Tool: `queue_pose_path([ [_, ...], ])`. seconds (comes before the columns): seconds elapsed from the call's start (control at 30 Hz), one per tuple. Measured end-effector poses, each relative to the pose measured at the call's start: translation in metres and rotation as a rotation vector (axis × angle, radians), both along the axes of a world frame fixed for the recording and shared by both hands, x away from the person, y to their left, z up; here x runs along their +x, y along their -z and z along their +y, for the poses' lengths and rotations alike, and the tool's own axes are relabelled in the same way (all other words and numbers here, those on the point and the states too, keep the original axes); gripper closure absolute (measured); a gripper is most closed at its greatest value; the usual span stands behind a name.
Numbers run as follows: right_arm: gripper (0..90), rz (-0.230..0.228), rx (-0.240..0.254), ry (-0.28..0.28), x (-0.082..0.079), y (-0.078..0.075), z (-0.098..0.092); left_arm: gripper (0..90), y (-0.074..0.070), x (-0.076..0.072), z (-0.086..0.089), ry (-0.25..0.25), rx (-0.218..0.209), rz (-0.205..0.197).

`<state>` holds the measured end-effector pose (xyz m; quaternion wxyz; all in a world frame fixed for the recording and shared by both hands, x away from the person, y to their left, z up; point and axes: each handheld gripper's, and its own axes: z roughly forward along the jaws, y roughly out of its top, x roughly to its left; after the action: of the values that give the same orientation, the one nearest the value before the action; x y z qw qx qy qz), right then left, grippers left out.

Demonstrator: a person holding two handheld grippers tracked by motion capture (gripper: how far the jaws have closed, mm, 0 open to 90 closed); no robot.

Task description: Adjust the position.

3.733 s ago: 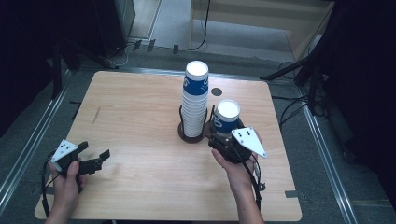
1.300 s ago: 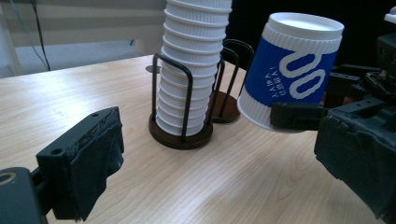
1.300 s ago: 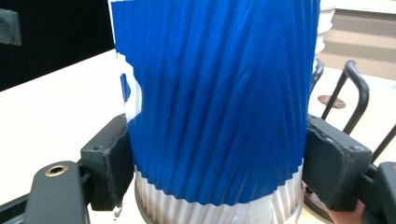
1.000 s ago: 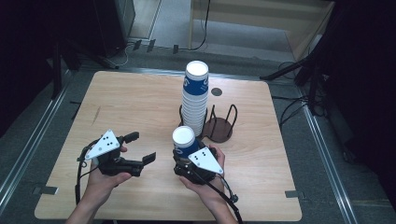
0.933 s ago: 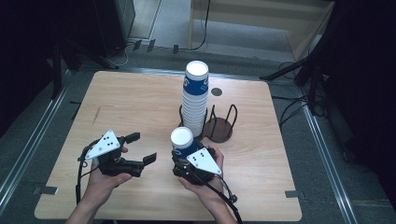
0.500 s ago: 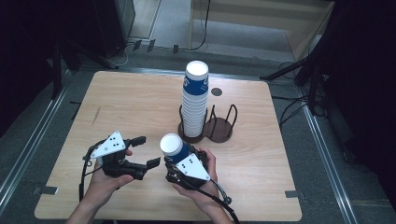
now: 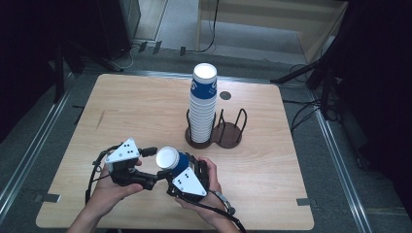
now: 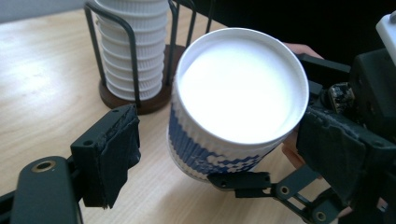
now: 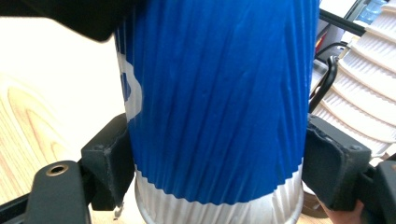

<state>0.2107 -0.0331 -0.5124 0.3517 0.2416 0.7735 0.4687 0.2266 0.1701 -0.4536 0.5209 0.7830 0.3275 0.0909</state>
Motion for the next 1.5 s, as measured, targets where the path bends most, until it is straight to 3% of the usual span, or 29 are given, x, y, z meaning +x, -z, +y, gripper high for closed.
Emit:
queue_pose_path([
  [0.4, 19.9, -0.039, -0.070, -0.042, -0.0038, 0.0061, 0.0046, 14.1, 0.0033, 0.0008, -0.0065, 0.024, 0.031, 0.040],
  [0.63, 19.8, -0.061, -0.100, -0.055, -0.0057, 0.0082, 0.0065, 15.4, 0.0032, 0.0004, -0.0075, 0.009, 0.036, 0.032],
  [0.9, 19.7, -0.086, -0.112, -0.046, -0.0064, 0.0079, 0.0064, 16.0, 0.0059, 0.0012, -0.0101, 0.023, 0.054, 0.052],
  [1.0, 19.7, -0.090, -0.111, -0.043, -0.0062, 0.0074, 0.0060, 22.8, 0.0059, 0.0007, -0.0095, 0.022, 0.052, 0.049],
  [1.5, 18.0, -0.094, -0.111, -0.041, -0.0046, 0.0070, 0.0053, 26.3, 0.0048, 0.0003, -0.0081, 0.017, 0.048, 0.039],
])
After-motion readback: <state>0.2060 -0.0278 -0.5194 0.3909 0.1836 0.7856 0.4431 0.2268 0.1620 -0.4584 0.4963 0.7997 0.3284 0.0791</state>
